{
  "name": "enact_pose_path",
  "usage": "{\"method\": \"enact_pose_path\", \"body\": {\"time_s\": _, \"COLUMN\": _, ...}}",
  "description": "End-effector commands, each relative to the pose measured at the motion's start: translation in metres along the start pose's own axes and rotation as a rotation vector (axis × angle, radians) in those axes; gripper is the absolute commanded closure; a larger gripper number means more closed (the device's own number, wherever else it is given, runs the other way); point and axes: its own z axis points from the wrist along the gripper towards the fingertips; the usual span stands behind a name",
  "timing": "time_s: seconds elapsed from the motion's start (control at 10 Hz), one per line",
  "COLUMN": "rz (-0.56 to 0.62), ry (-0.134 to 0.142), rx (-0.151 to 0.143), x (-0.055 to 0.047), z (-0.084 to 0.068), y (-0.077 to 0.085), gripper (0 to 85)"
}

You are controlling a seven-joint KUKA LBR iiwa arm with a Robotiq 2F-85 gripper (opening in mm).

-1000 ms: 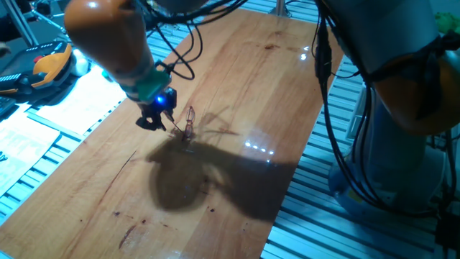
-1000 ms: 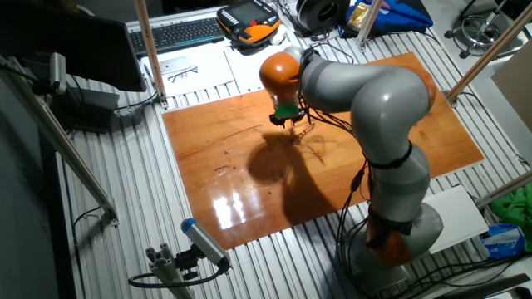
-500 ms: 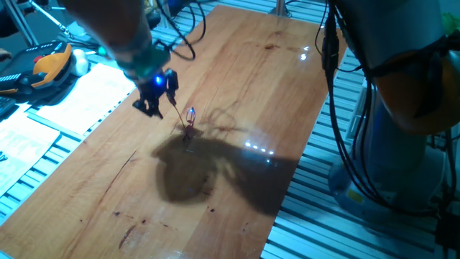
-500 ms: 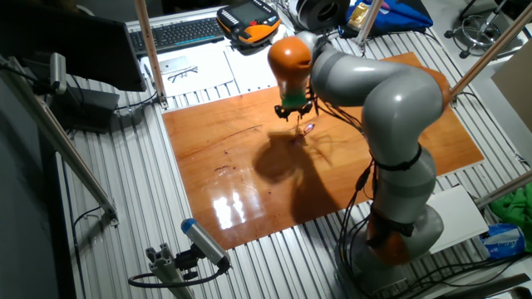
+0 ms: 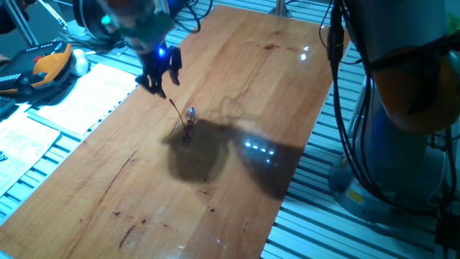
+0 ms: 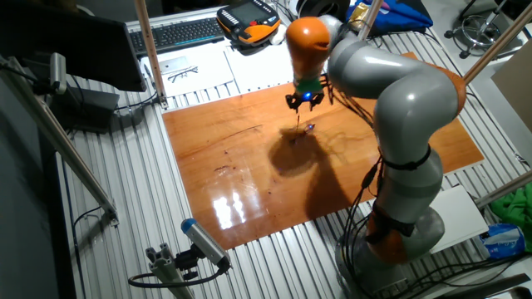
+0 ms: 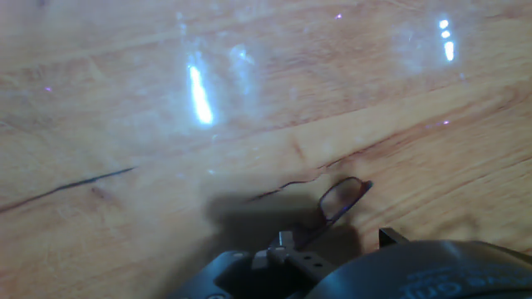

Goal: Unfold the leg of the glasses (with one hand)

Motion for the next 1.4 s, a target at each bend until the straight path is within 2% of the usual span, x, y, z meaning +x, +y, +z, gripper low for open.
{"method": "enact_pose_path", "body": {"time_s": 0.0, "rz": 0.009, "ry": 0.012, "rx": -0.017, "x": -0.004, "z": -0.002, "y": -0.008, "gripper": 51.0}}
{"method": "enact_pose_path", "body": {"time_s": 0.3, "rz": 0.012, "ry": 0.017, "rx": -0.050, "x": -0.009, "z": 0.004, "y": -0.026, "gripper": 51.0}}
{"method": "enact_pose_path", "body": {"time_s": 0.6, "rz": -0.035, "ry": 0.010, "rx": -0.063, "x": -0.009, "z": 0.015, "y": -0.045, "gripper": 51.0}}
{"method": "enact_pose_path", "body": {"time_s": 0.7, "rz": -0.032, "ry": 0.009, "rx": -0.079, "x": -0.008, "z": 0.020, "y": -0.049, "gripper": 51.0}}
{"method": "enact_pose_path", "body": {"time_s": 0.8, "rz": -0.011, "ry": 0.009, "rx": -0.080, "x": -0.006, "z": 0.024, "y": -0.050, "gripper": 51.0}}
{"method": "enact_pose_path", "body": {"time_s": 1.0, "rz": 0.107, "ry": 0.019, "rx": -0.118, "x": -0.004, "z": 0.028, "y": -0.054, "gripper": 51.0}}
{"method": "enact_pose_path", "body": {"time_s": 1.1, "rz": 0.256, "ry": 0.013, "rx": -0.199, "x": -0.003, "z": 0.032, "y": -0.054, "gripper": 51.0}}
{"method": "enact_pose_path", "body": {"time_s": 1.2, "rz": 0.328, "ry": -0.005, "rx": -0.252, "x": -0.002, "z": 0.037, "y": -0.054, "gripper": 68.0}}
{"method": "enact_pose_path", "body": {"time_s": 1.3, "rz": 0.355, "ry": -0.034, "rx": -0.283, "x": 0.000, "z": 0.043, "y": -0.053, "gripper": 68.0}}
